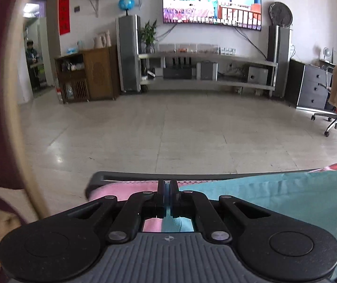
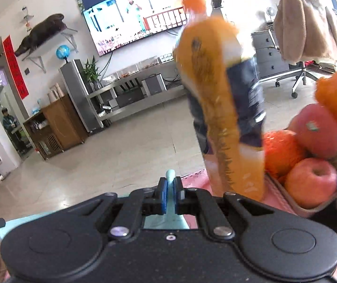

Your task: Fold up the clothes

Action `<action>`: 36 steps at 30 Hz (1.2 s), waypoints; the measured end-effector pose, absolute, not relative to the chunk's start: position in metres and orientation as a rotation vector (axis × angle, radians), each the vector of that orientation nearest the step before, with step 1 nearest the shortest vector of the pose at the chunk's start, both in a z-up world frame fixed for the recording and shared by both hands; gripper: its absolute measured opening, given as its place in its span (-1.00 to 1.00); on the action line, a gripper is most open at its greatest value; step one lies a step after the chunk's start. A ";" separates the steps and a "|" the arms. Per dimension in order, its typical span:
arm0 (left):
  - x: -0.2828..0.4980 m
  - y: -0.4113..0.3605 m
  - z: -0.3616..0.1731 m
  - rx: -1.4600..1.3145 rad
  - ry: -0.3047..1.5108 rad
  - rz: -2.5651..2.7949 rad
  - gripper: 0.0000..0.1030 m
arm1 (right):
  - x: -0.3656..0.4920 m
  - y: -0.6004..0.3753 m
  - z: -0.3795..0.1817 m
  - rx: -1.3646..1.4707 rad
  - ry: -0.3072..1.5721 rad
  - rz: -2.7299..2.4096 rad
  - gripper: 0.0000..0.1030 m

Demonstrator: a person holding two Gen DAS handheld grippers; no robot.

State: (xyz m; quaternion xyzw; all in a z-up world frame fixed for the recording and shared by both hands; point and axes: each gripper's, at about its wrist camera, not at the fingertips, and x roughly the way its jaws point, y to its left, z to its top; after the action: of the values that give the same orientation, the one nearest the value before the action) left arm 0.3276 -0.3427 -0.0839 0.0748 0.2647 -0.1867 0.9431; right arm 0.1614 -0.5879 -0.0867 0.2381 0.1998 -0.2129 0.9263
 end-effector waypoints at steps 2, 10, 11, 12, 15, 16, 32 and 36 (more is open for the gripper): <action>0.303 -0.330 -0.072 0.167 0.522 -0.379 -0.98 | 0.140 -0.585 -0.073 0.508 0.418 -0.432 -0.89; 0.175 -0.272 -0.087 0.254 0.573 -0.382 -0.98 | 0.038 -0.558 -0.057 0.559 0.563 -0.391 -0.89; 0.164 -0.266 -0.098 0.239 0.614 -0.385 -0.98 | 0.028 -0.553 -0.065 0.578 0.590 -0.386 -0.89; 0.153 -0.260 -0.109 0.224 0.657 -0.389 -0.98 | 0.017 -0.548 -0.077 0.600 0.621 -0.384 -0.89; 0.143 -0.253 -0.148 0.185 0.795 -0.372 -0.98 | -0.010 -0.537 -0.121 0.685 0.705 -0.399 -0.89; 0.141 -0.251 -0.153 0.188 0.806 -0.356 -0.98 | -0.017 -0.538 -0.136 0.737 0.719 -0.407 -0.89; 0.114 -0.220 -0.163 0.054 0.817 -0.267 -0.92 | -0.037 -0.542 -0.155 0.831 0.672 -0.415 -0.89; 0.114 -0.209 -0.170 0.024 0.896 -0.253 -0.57 | -0.051 -0.538 -0.160 0.860 0.702 -0.418 -0.77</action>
State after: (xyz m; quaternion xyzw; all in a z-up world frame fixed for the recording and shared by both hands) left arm 0.1136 -0.2086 -0.1698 0.0118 0.4319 -0.1219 0.8935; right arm -0.0515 -0.5384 -0.1595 0.4051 0.3308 -0.1969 0.8293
